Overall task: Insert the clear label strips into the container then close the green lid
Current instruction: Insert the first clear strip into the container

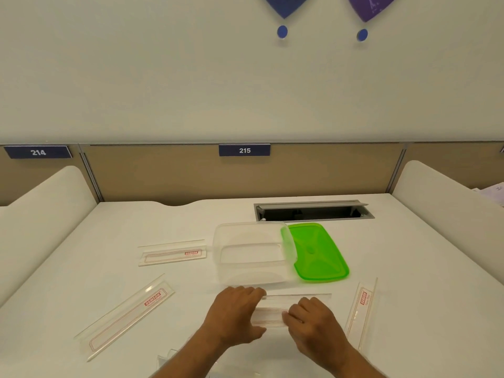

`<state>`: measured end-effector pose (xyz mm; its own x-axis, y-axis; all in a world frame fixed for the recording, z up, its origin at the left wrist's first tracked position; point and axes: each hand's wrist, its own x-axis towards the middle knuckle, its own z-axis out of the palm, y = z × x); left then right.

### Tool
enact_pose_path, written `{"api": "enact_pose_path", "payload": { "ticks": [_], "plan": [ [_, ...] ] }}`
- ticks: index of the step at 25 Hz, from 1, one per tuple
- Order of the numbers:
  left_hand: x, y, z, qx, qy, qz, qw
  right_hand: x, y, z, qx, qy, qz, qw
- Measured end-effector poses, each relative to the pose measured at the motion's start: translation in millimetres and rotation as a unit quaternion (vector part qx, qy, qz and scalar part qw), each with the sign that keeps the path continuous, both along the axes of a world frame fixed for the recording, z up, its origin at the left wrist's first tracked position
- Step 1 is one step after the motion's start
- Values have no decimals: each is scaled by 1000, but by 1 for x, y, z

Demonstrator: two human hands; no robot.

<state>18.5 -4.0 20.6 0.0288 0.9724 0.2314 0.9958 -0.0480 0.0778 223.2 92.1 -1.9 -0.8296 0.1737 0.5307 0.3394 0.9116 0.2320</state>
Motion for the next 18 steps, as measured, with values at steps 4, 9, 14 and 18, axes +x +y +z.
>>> {"api": "enact_pose_path", "payload": {
  "ticks": [4,9,14,18],
  "plan": [
    [-7,-3,-1,90,-5,-3,996,1,1,-1,-15,84,11,996],
    [-25,-2,-3,188,11,6,982,8,-15,-3,-128,170,48,976],
    [-35,-1,-10,275,16,54,960,-9,-36,-6,-611,336,-82,712],
    [-34,1,-10,297,13,56,953,-30,-32,-1,-747,416,-33,518]
  ]
}}
